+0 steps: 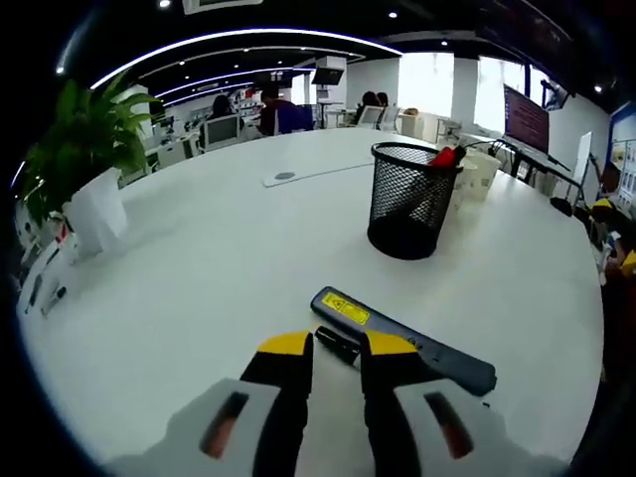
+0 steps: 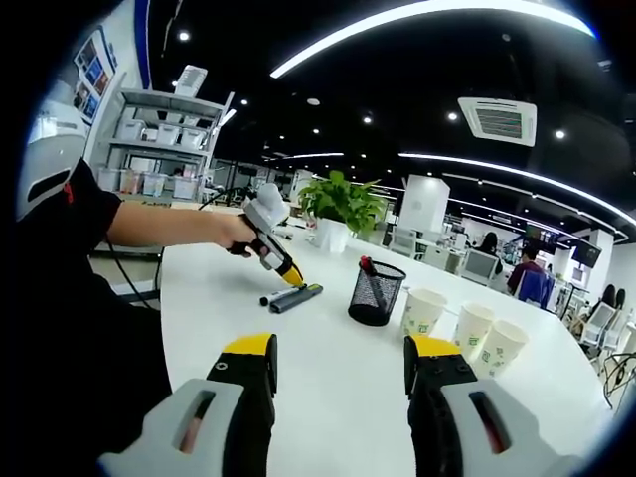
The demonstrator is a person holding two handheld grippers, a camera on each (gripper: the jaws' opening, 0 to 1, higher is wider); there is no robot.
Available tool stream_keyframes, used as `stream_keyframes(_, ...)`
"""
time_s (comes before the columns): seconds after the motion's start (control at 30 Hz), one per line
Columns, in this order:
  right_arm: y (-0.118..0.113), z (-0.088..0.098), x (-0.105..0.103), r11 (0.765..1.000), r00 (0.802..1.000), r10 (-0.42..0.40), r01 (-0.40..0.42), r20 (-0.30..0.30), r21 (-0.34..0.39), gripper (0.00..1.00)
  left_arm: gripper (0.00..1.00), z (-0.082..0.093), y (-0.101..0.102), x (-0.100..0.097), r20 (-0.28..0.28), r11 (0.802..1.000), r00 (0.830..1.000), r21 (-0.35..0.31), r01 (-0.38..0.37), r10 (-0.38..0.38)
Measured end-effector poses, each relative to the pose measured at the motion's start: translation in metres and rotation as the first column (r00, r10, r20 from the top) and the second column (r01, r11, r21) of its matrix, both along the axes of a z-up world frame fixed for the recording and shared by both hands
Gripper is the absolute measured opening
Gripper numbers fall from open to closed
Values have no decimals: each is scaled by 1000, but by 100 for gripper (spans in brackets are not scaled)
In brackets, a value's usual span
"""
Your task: Place the scattered laser pointers and whiteboard markers into the pen holder and stack the scattered paper cups together
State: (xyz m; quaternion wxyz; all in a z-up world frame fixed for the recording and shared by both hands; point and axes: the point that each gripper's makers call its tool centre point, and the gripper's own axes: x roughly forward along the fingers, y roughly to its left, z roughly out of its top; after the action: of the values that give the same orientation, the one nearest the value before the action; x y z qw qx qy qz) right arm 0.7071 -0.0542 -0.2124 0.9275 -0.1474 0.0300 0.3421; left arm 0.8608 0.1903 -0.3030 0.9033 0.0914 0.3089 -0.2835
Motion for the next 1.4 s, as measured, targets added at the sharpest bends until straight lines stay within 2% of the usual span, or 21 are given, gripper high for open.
stream_keyframes(0.13,-2,1,0,1000,1000,-5,5,2,2,54,21,-1,-3,-3,-3,1000,1000,4,3,-3)
stream_keyframes(0.17,-3,1,0,1000,1000,-6,6,2,3,54,21,-1,2,5,-6,1000,1000,2,2,-2)
stream_keyframes(0.43,-2,0,1,1000,1000,-6,6,0,0,54,21,-1,7,10,-8,1000,1000,6,12,-12)
stream_keyframes(0.47,-2,1,0,1000,1000,-4,4,1,1,54,20,0,13,13,-6,1000,1000,15,6,-6)
stream_keyframes(0.6,-2,0,1,1000,1000,-7,7,0,2,54,19,-2,18,14,-41,999,999,-43,-8,6)
stream_keyframes(0.63,-2,0,1,1000,1000,-5,5,-1,0,54,18,-2,17,14,-59,997,998,-82,-15,10)
stream_keyframes(0.73,0,0,0,1000,1000,0,0,0,-1,54,16,-3,21,23,-86,990,996,-139,-29,17)
stream_keyframes(0.83,-1,0,0,1000,1000,-3,3,0,-1,54,16,-2,23,28,-93,989,996,-149,-24,10)
stream_keyframes(1.0,-1,1,0,1000,1000,-5,5,1,-3,54,14,-2,23,29,-104,996,995,-84,0,-9)
stream_keyframes(1.07,-1,1,0,1000,1000,-4,4,1,-3,54,13,-5,23,22,-125,999,991,-15,44,-46)
stream_keyframes(1.13,-2,1,0,1000,1000,-4,4,1,-2,54,13,-7,25,22,-127,998,990,13,61,-59)
stream_keyframes(1.17,-2,1,0,1000,1000,-5,5,1,0,54,13,-11,29,19,-144,992,986,73,101,-89)
stream_keyframes(1.2,-2,0,1,1000,1000,-5,5,0,2,54,13,-13,26,19,-143,994,988,79,76,-64)
stream_keyframes(1.33,-2,0,2,1000,1000,-5,5,-2,3,54,19,-13,25,21,-130,993,989,87,76,-65)
stream_keyframes(1.4,0,-2,1,1000,1000,0,0,-5,0,54,18,-14,11,11,-132,993,989,82,82,-71)
